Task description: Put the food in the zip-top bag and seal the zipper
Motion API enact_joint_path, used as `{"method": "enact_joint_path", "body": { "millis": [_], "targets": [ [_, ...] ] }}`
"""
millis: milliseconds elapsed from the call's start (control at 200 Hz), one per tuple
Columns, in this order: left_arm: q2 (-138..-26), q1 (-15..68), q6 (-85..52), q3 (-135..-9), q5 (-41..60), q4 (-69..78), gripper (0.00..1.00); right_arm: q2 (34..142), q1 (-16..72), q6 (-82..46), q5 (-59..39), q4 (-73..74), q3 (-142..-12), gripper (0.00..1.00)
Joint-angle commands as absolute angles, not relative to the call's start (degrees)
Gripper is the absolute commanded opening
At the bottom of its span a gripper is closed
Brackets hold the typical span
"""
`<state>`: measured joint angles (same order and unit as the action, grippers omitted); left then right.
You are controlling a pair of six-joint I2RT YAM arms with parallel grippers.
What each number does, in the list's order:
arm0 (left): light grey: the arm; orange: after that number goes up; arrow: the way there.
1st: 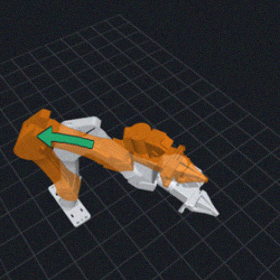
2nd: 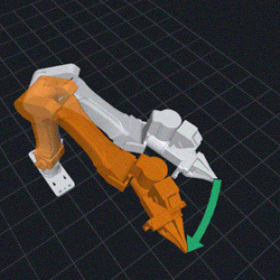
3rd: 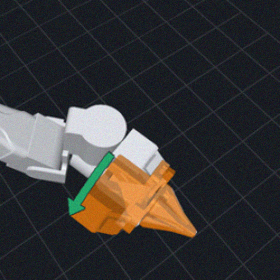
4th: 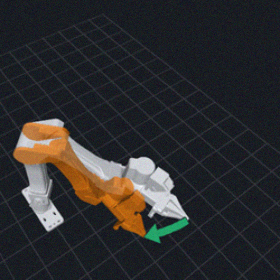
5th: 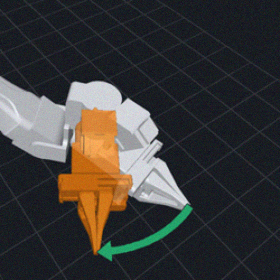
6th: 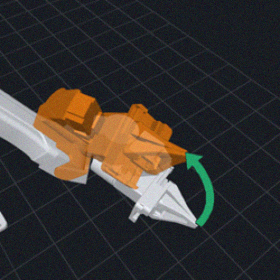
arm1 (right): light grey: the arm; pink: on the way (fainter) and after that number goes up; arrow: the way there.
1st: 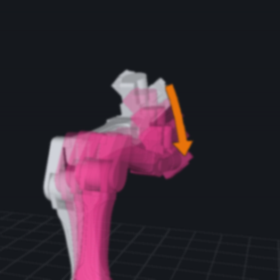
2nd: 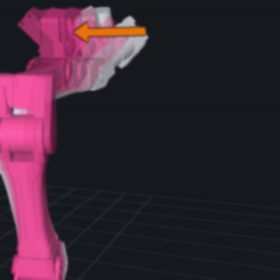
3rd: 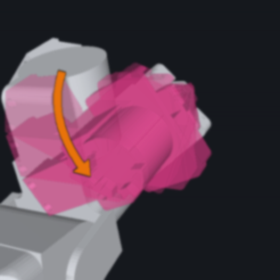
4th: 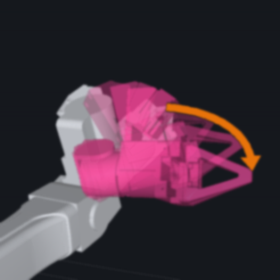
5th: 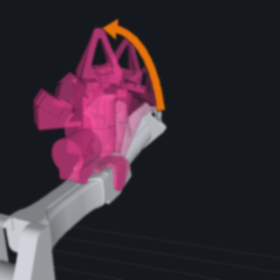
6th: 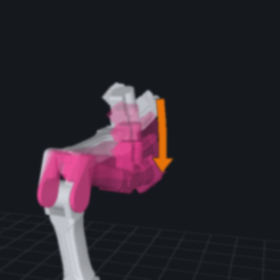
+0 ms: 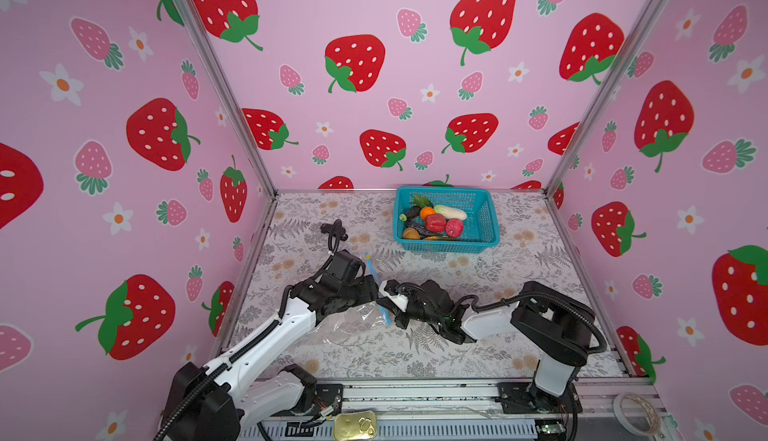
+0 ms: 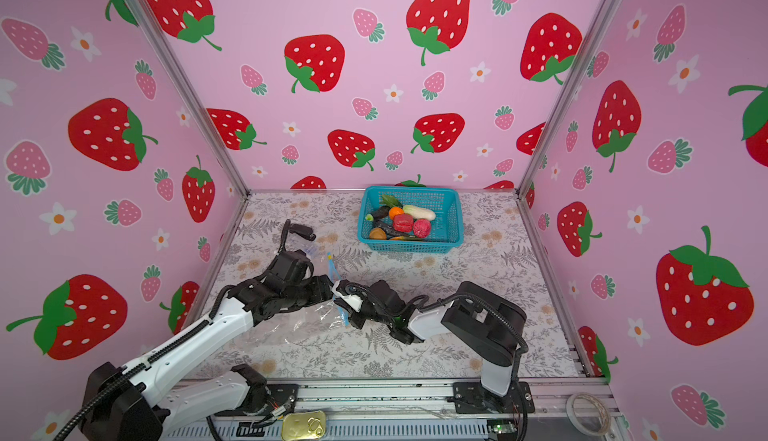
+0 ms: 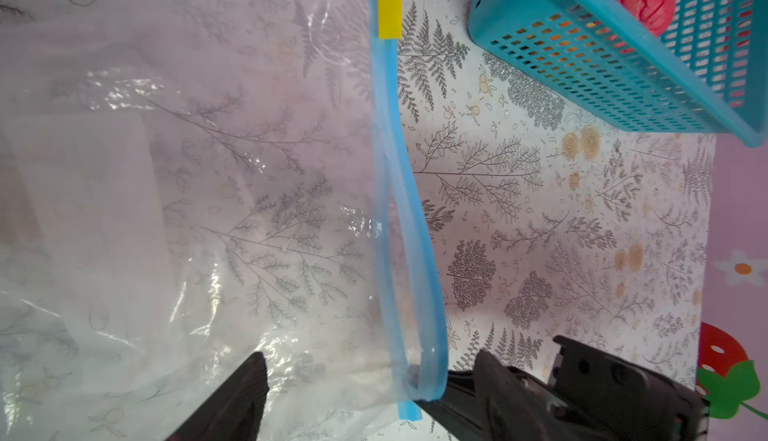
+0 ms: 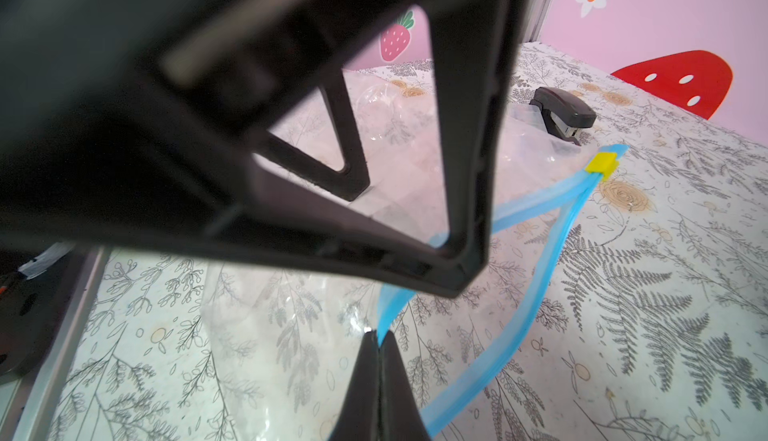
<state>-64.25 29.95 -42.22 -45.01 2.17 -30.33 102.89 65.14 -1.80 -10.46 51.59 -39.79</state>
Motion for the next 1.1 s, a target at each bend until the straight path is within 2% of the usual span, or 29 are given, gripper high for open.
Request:
{"method": "enact_joint_path", "body": {
  "millis": [0, 295, 415, 815, 1095],
  "targets": [
    [-66.17, 30.65, -39.72, -49.01, -0.53, -30.87, 0.79, 101.52, 65.83, -0.3, -8.84, 53.48, -39.2, 0.0],
    [-73.62, 36.41, -35.31, -54.47, -12.57, -36.2, 0.79, 102.39, 66.44, -1.17, -8.4, 54.71, -39.5, 0.0],
    [-76.11, 38.29, -34.48, -55.87, -16.79, -37.93, 0.76, 102.41, 66.53, -1.52, -8.42, 55.41, -39.32, 0.0],
    [-79.7, 41.54, -34.19, -59.0, -21.46, -40.03, 0.51, 103.18, 66.71, -2.37, -8.46, 56.82, -38.82, 0.0],
    [-79.19, 41.79, -34.55, -59.92, -21.28, -40.23, 0.39, 103.74, 66.71, -2.64, -8.57, 57.4, -38.67, 0.0]
  ]
}}
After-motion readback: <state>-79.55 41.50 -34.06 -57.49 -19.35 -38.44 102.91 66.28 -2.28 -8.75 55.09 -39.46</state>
